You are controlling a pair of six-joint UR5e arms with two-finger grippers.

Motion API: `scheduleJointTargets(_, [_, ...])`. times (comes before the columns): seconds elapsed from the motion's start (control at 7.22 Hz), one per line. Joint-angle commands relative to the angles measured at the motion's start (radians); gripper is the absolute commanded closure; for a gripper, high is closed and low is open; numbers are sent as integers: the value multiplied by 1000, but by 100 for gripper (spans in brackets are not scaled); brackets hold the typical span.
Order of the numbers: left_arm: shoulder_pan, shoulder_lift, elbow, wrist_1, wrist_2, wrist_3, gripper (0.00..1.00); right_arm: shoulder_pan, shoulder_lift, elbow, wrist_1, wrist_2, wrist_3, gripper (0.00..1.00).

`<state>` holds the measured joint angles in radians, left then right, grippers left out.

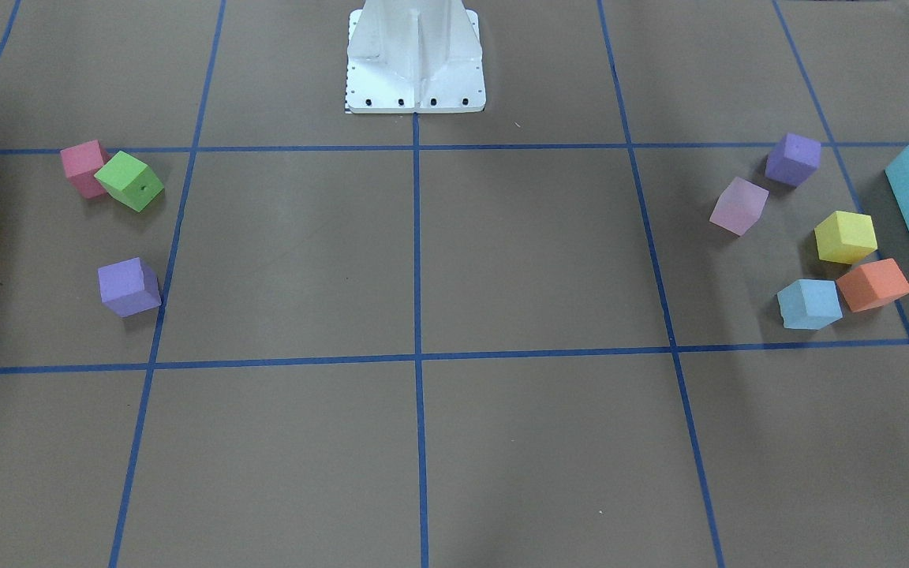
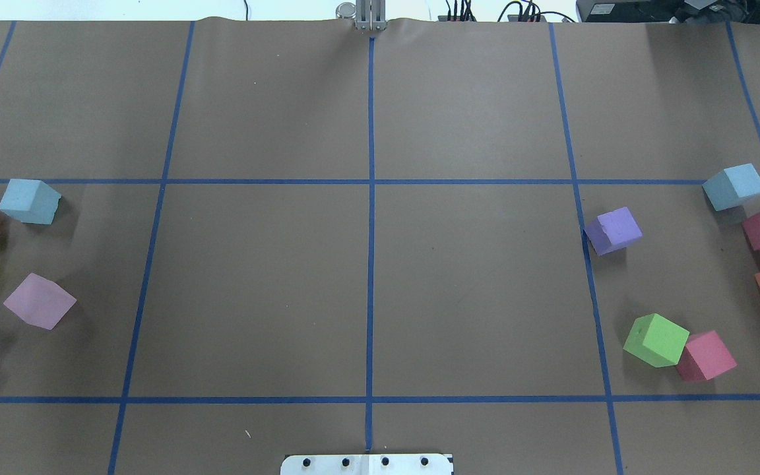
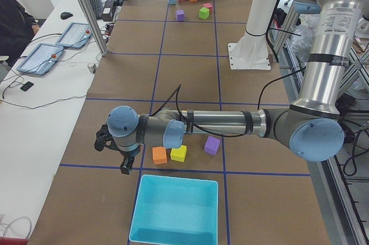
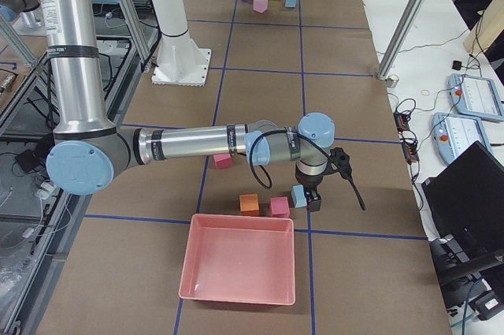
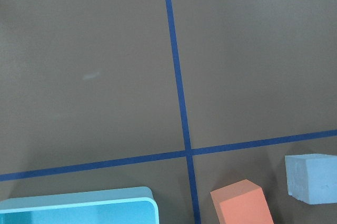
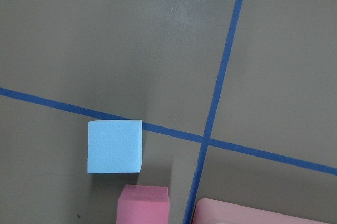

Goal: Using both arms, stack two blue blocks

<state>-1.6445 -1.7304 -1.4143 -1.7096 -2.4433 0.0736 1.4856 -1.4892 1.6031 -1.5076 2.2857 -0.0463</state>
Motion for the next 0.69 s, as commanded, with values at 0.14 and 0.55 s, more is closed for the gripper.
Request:
scheduleJointTargets(0.14, [0,0,-2,-1,-2,0,2,-1,12,14,3,0,48,0])
scheduleJointTargets(0.55, [0,5,-6,-2,-5,-1,2,-109,21,-26,98,-9,52,0])
